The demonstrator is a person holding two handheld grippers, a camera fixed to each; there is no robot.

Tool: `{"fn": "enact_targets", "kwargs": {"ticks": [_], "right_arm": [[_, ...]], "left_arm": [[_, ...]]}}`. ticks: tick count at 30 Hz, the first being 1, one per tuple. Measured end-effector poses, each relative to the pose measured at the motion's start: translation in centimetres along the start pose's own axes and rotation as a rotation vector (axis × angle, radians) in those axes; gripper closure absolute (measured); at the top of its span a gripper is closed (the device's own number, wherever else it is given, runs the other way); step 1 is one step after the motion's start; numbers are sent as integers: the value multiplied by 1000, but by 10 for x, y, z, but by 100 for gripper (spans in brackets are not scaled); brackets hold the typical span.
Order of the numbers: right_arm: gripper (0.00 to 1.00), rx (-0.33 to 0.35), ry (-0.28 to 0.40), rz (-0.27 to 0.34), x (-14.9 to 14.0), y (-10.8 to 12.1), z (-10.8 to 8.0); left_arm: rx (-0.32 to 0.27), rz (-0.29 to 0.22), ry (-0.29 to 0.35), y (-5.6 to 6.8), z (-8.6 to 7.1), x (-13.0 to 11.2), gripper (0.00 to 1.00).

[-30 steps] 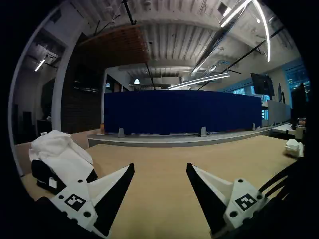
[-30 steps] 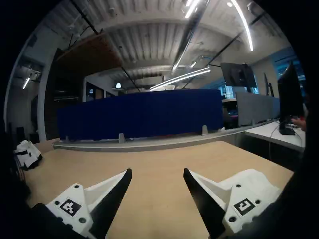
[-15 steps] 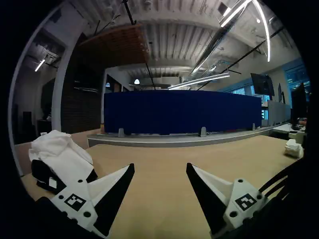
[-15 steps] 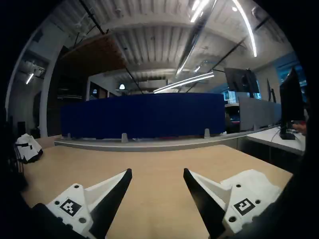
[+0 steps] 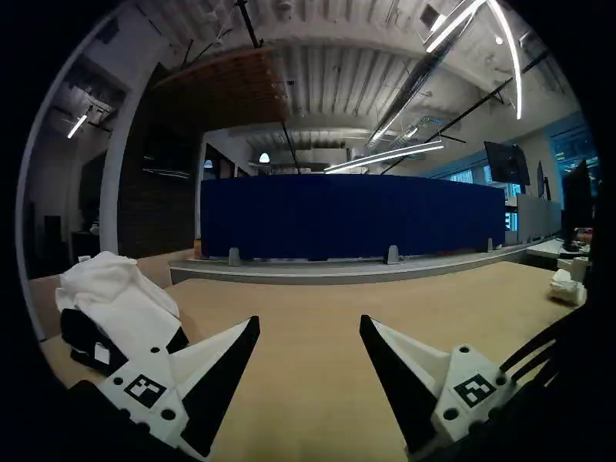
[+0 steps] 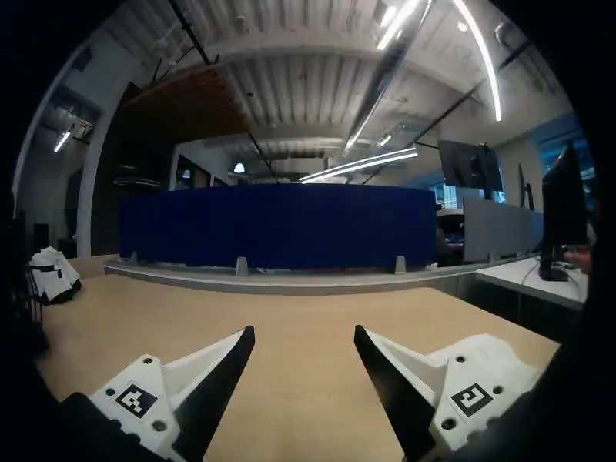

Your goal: Fold towel

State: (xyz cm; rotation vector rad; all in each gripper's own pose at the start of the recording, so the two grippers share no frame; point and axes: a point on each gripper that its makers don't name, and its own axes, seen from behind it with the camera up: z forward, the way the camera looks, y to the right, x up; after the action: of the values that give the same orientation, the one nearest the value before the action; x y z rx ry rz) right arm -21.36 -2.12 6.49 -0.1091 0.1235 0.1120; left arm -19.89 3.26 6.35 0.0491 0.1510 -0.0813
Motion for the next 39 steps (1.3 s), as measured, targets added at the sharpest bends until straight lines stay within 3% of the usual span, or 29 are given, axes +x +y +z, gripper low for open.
{"fn": "enact_targets", "kwargs": {"ticks": [24, 39], "right_arm": [[0, 1, 1, 1, 1, 2, -5], [0, 3, 1, 1, 0, 4, -19]], "left_arm": [[0, 0, 0, 0, -2, 1, 4], [-1, -1, -1, -1, -1, 2, 3]]}}
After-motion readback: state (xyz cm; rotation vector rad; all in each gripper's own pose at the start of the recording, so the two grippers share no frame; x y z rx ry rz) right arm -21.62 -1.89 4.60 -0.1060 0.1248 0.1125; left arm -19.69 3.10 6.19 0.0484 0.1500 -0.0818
